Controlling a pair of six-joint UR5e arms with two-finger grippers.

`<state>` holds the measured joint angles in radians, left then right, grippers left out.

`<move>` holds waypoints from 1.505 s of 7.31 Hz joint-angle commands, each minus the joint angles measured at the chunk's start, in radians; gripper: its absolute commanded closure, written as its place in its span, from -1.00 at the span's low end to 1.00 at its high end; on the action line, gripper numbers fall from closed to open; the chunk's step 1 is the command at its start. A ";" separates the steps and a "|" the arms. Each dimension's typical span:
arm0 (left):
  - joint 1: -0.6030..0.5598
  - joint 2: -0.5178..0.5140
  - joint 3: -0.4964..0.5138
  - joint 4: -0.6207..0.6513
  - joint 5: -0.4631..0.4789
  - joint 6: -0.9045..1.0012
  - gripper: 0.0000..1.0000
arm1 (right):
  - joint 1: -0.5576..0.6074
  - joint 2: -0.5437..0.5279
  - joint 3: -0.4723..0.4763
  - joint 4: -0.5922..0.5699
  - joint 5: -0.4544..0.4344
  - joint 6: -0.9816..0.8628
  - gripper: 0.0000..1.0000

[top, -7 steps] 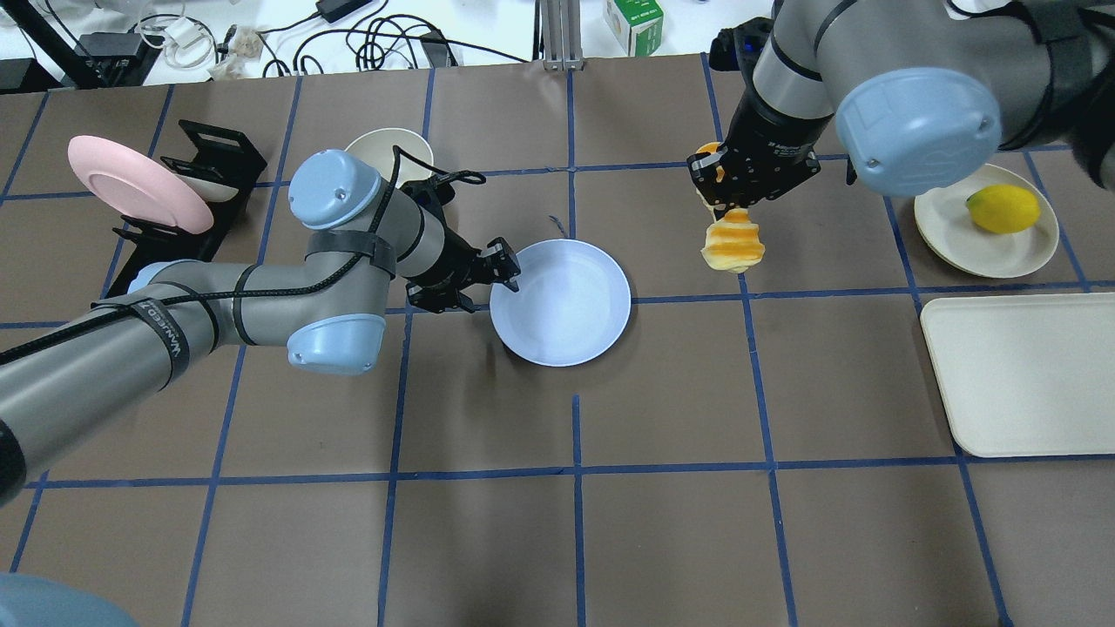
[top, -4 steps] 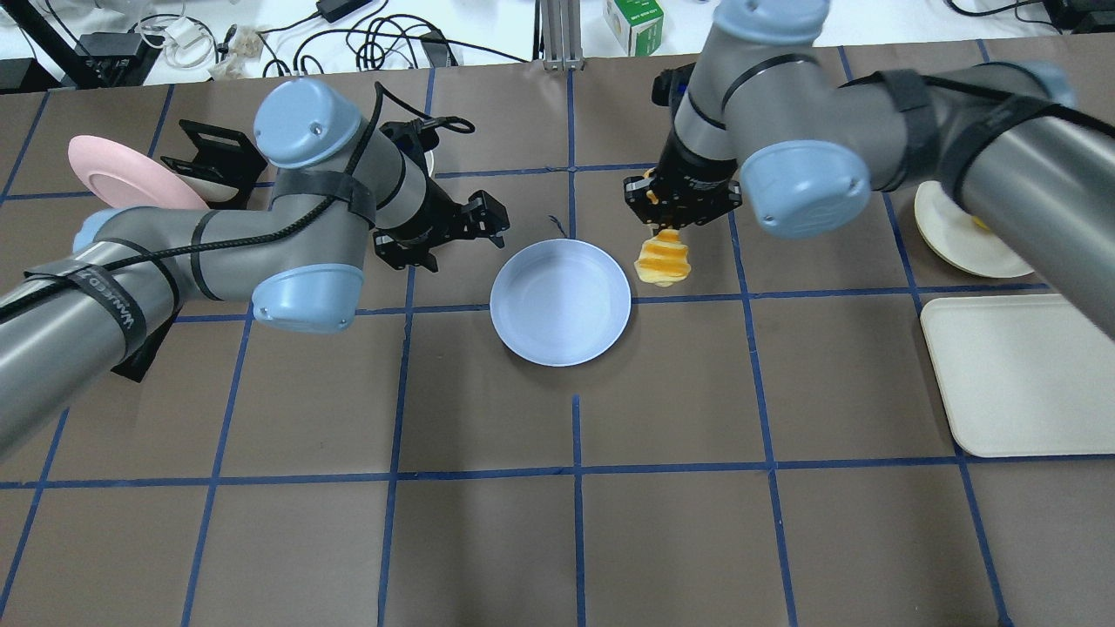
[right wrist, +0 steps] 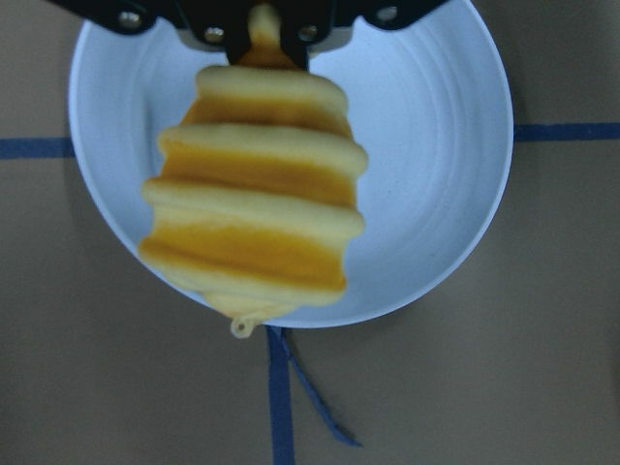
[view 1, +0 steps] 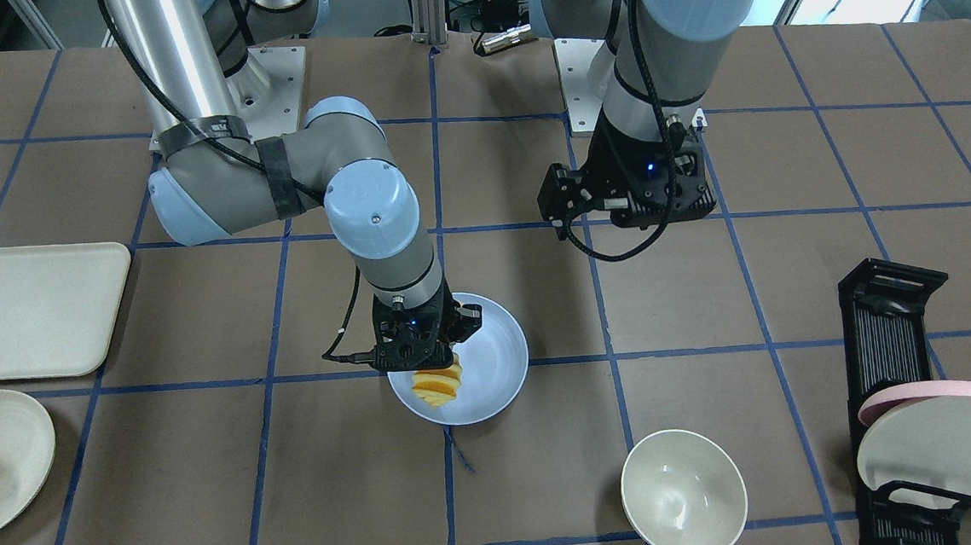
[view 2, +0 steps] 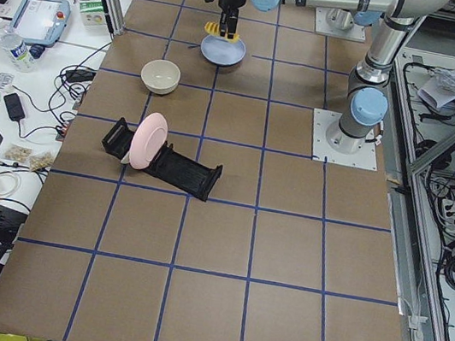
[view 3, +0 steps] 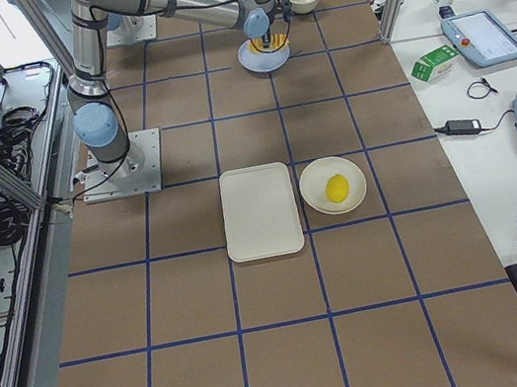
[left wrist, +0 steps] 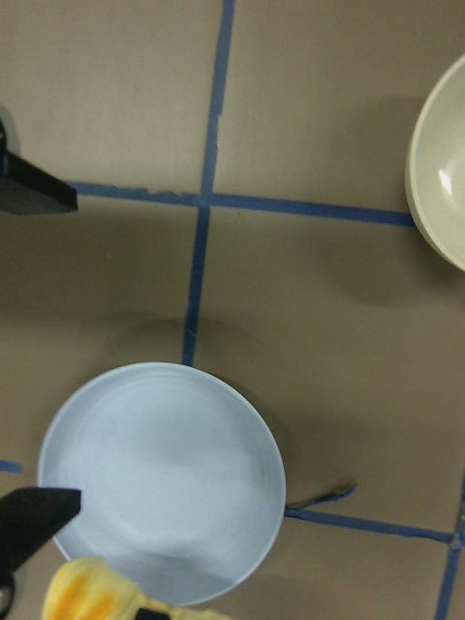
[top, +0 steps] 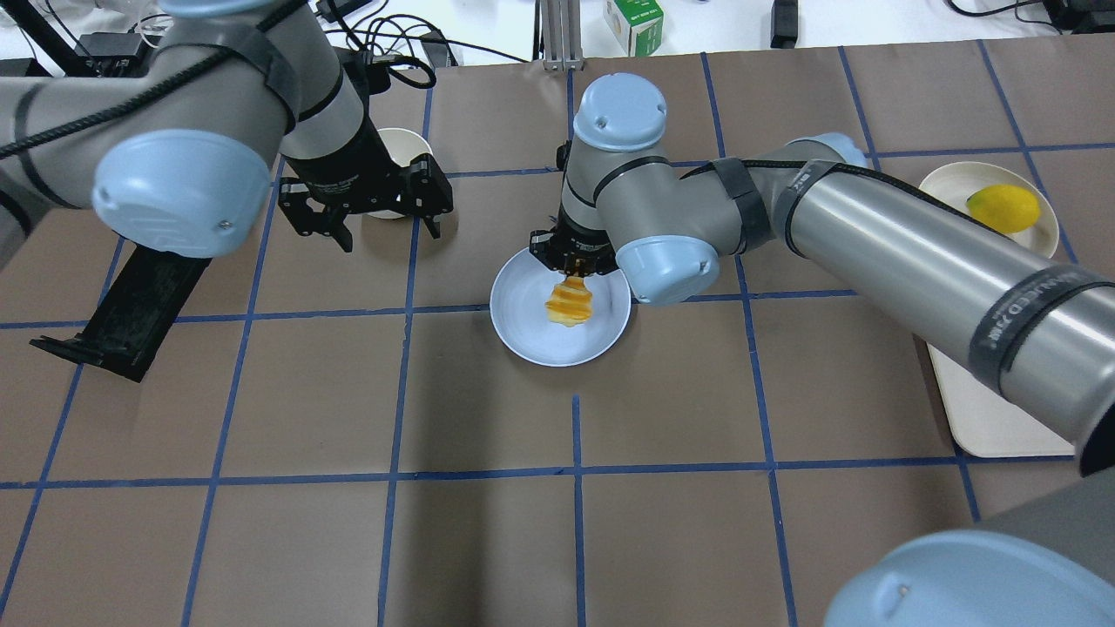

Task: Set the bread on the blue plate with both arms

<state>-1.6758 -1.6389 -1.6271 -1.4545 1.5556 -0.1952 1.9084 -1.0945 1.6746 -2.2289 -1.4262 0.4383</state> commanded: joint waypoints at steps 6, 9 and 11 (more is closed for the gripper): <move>0.016 0.047 0.043 -0.043 0.043 0.137 -1.00 | -0.113 -0.052 -0.064 0.134 -0.011 -0.121 -1.00; 0.016 0.045 0.036 -0.024 0.040 0.137 -1.00 | -0.293 -0.214 -0.128 0.410 -0.101 -0.451 -1.00; 0.014 0.050 0.040 -0.014 0.043 0.137 -1.00 | -0.296 -0.360 -0.132 0.524 -0.105 -0.537 -1.00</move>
<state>-1.6601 -1.5912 -1.5865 -1.4733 1.5961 -0.0586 1.6201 -1.3674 1.5409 -1.7714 -1.5252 -0.0203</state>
